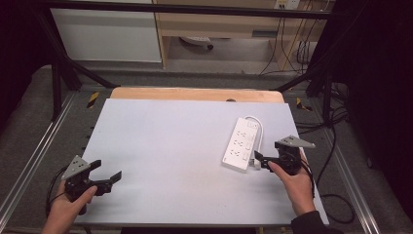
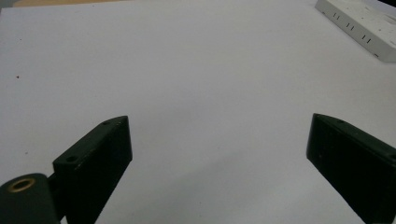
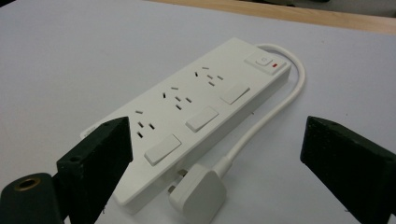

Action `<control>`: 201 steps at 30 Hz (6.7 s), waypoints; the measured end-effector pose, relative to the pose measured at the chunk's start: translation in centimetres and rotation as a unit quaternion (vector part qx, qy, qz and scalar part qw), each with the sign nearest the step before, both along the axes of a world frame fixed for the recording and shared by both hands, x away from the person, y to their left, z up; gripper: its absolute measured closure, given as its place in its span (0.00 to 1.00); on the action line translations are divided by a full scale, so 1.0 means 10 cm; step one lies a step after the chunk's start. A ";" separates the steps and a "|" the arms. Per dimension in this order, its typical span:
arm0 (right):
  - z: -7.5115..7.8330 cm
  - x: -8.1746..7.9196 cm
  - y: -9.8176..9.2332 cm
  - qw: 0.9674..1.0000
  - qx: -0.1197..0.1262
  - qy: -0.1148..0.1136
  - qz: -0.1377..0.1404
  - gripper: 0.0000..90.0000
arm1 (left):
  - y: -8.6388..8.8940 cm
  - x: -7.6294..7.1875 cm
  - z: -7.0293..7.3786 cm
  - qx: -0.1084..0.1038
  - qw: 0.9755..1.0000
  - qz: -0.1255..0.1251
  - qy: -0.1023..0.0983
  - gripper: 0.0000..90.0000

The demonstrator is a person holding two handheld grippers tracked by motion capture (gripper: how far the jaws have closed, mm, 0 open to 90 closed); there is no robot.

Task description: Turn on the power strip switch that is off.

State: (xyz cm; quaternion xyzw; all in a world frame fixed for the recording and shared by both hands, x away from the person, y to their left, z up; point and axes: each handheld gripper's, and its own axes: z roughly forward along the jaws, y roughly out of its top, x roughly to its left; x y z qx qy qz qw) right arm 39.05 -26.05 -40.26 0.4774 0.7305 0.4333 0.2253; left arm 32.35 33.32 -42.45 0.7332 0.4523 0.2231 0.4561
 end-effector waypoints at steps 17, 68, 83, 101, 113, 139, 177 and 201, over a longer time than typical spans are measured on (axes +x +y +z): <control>0.14 0.25 -0.02 1.000 0.016 -0.011 -0.011 0.09 | -0.03 0.01 -0.03 0.005 1.000 -0.008 0.009 0.08; -0.12 0.77 -0.18 0.995 0.052 0.042 -0.071 0.28 | -0.03 0.01 -0.04 0.007 1.000 -0.012 0.014 0.08; -0.18 0.84 -0.13 0.994 0.070 0.030 -0.078 0.70 | -0.03 0.02 -0.04 0.009 1.000 -0.015 0.016 0.08; -0.26 0.90 -0.03 0.993 0.097 0.019 -0.069 0.96 | -0.03 0.02 -0.05 0.010 1.000 -0.016 0.016 0.08; -0.34 0.92 0.05 0.994 0.089 0.038 -0.056 1.00 | -0.03 0.02 -0.05 0.011 1.000 -0.017 0.017 0.08; -0.44 0.97 0.13 0.994 0.083 0.046 -0.052 1.00 | -0.02 0.02 -0.05 0.010 1.000 -0.016 0.016 0.08; -0.46 0.97 0.10 0.994 0.088 0.039 -0.043 1.00 | -0.02 0.02 -0.06 0.014 1.000 -0.017 0.021 0.08; -0.47 0.98 0.10 0.994 0.089 0.037 -0.042 1.00 | -0.03 0.02 -0.06 0.014 1.000 -0.017 0.021 0.08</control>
